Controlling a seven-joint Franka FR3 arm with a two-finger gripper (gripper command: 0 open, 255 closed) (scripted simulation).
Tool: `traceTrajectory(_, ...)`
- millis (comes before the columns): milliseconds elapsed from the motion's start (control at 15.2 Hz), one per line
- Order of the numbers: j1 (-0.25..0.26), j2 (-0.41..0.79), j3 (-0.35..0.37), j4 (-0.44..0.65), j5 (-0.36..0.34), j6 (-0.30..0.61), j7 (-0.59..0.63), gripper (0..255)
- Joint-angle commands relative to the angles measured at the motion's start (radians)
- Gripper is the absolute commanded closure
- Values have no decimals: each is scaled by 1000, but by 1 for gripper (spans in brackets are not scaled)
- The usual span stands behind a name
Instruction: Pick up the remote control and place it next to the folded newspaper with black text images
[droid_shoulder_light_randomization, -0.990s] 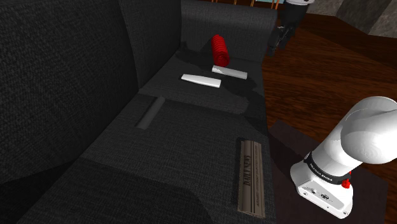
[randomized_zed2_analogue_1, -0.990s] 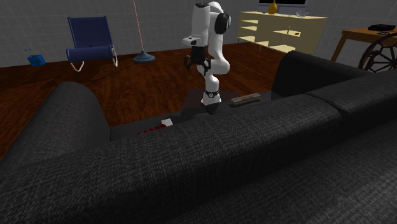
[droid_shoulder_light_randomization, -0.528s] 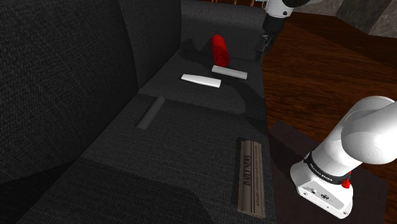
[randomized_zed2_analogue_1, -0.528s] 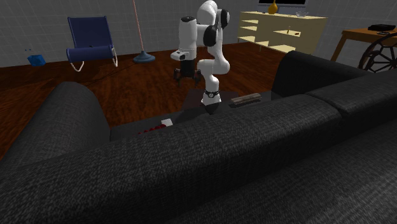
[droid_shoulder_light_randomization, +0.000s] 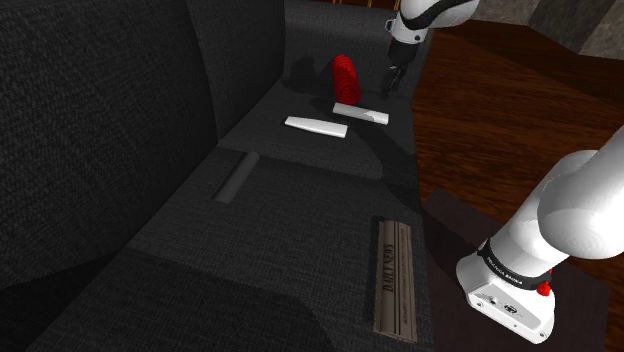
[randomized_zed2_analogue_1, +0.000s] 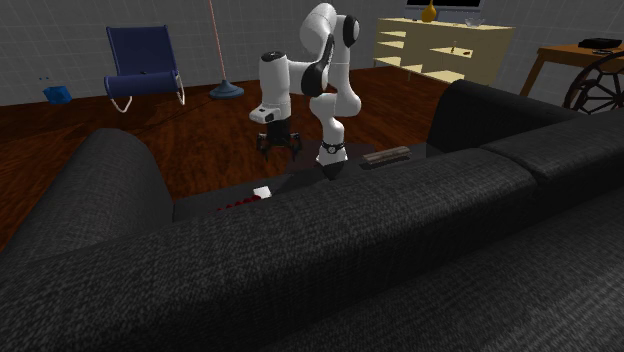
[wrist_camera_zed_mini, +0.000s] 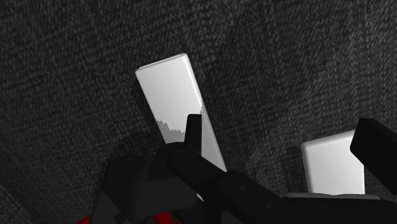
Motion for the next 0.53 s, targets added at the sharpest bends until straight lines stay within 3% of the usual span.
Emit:
traceTrajectory(0, 4, 85, -16, 48, 42, 29, -65, 0)
traceTrajectory(462, -32, 385, -16, 276, 203, 57, -280, 0)
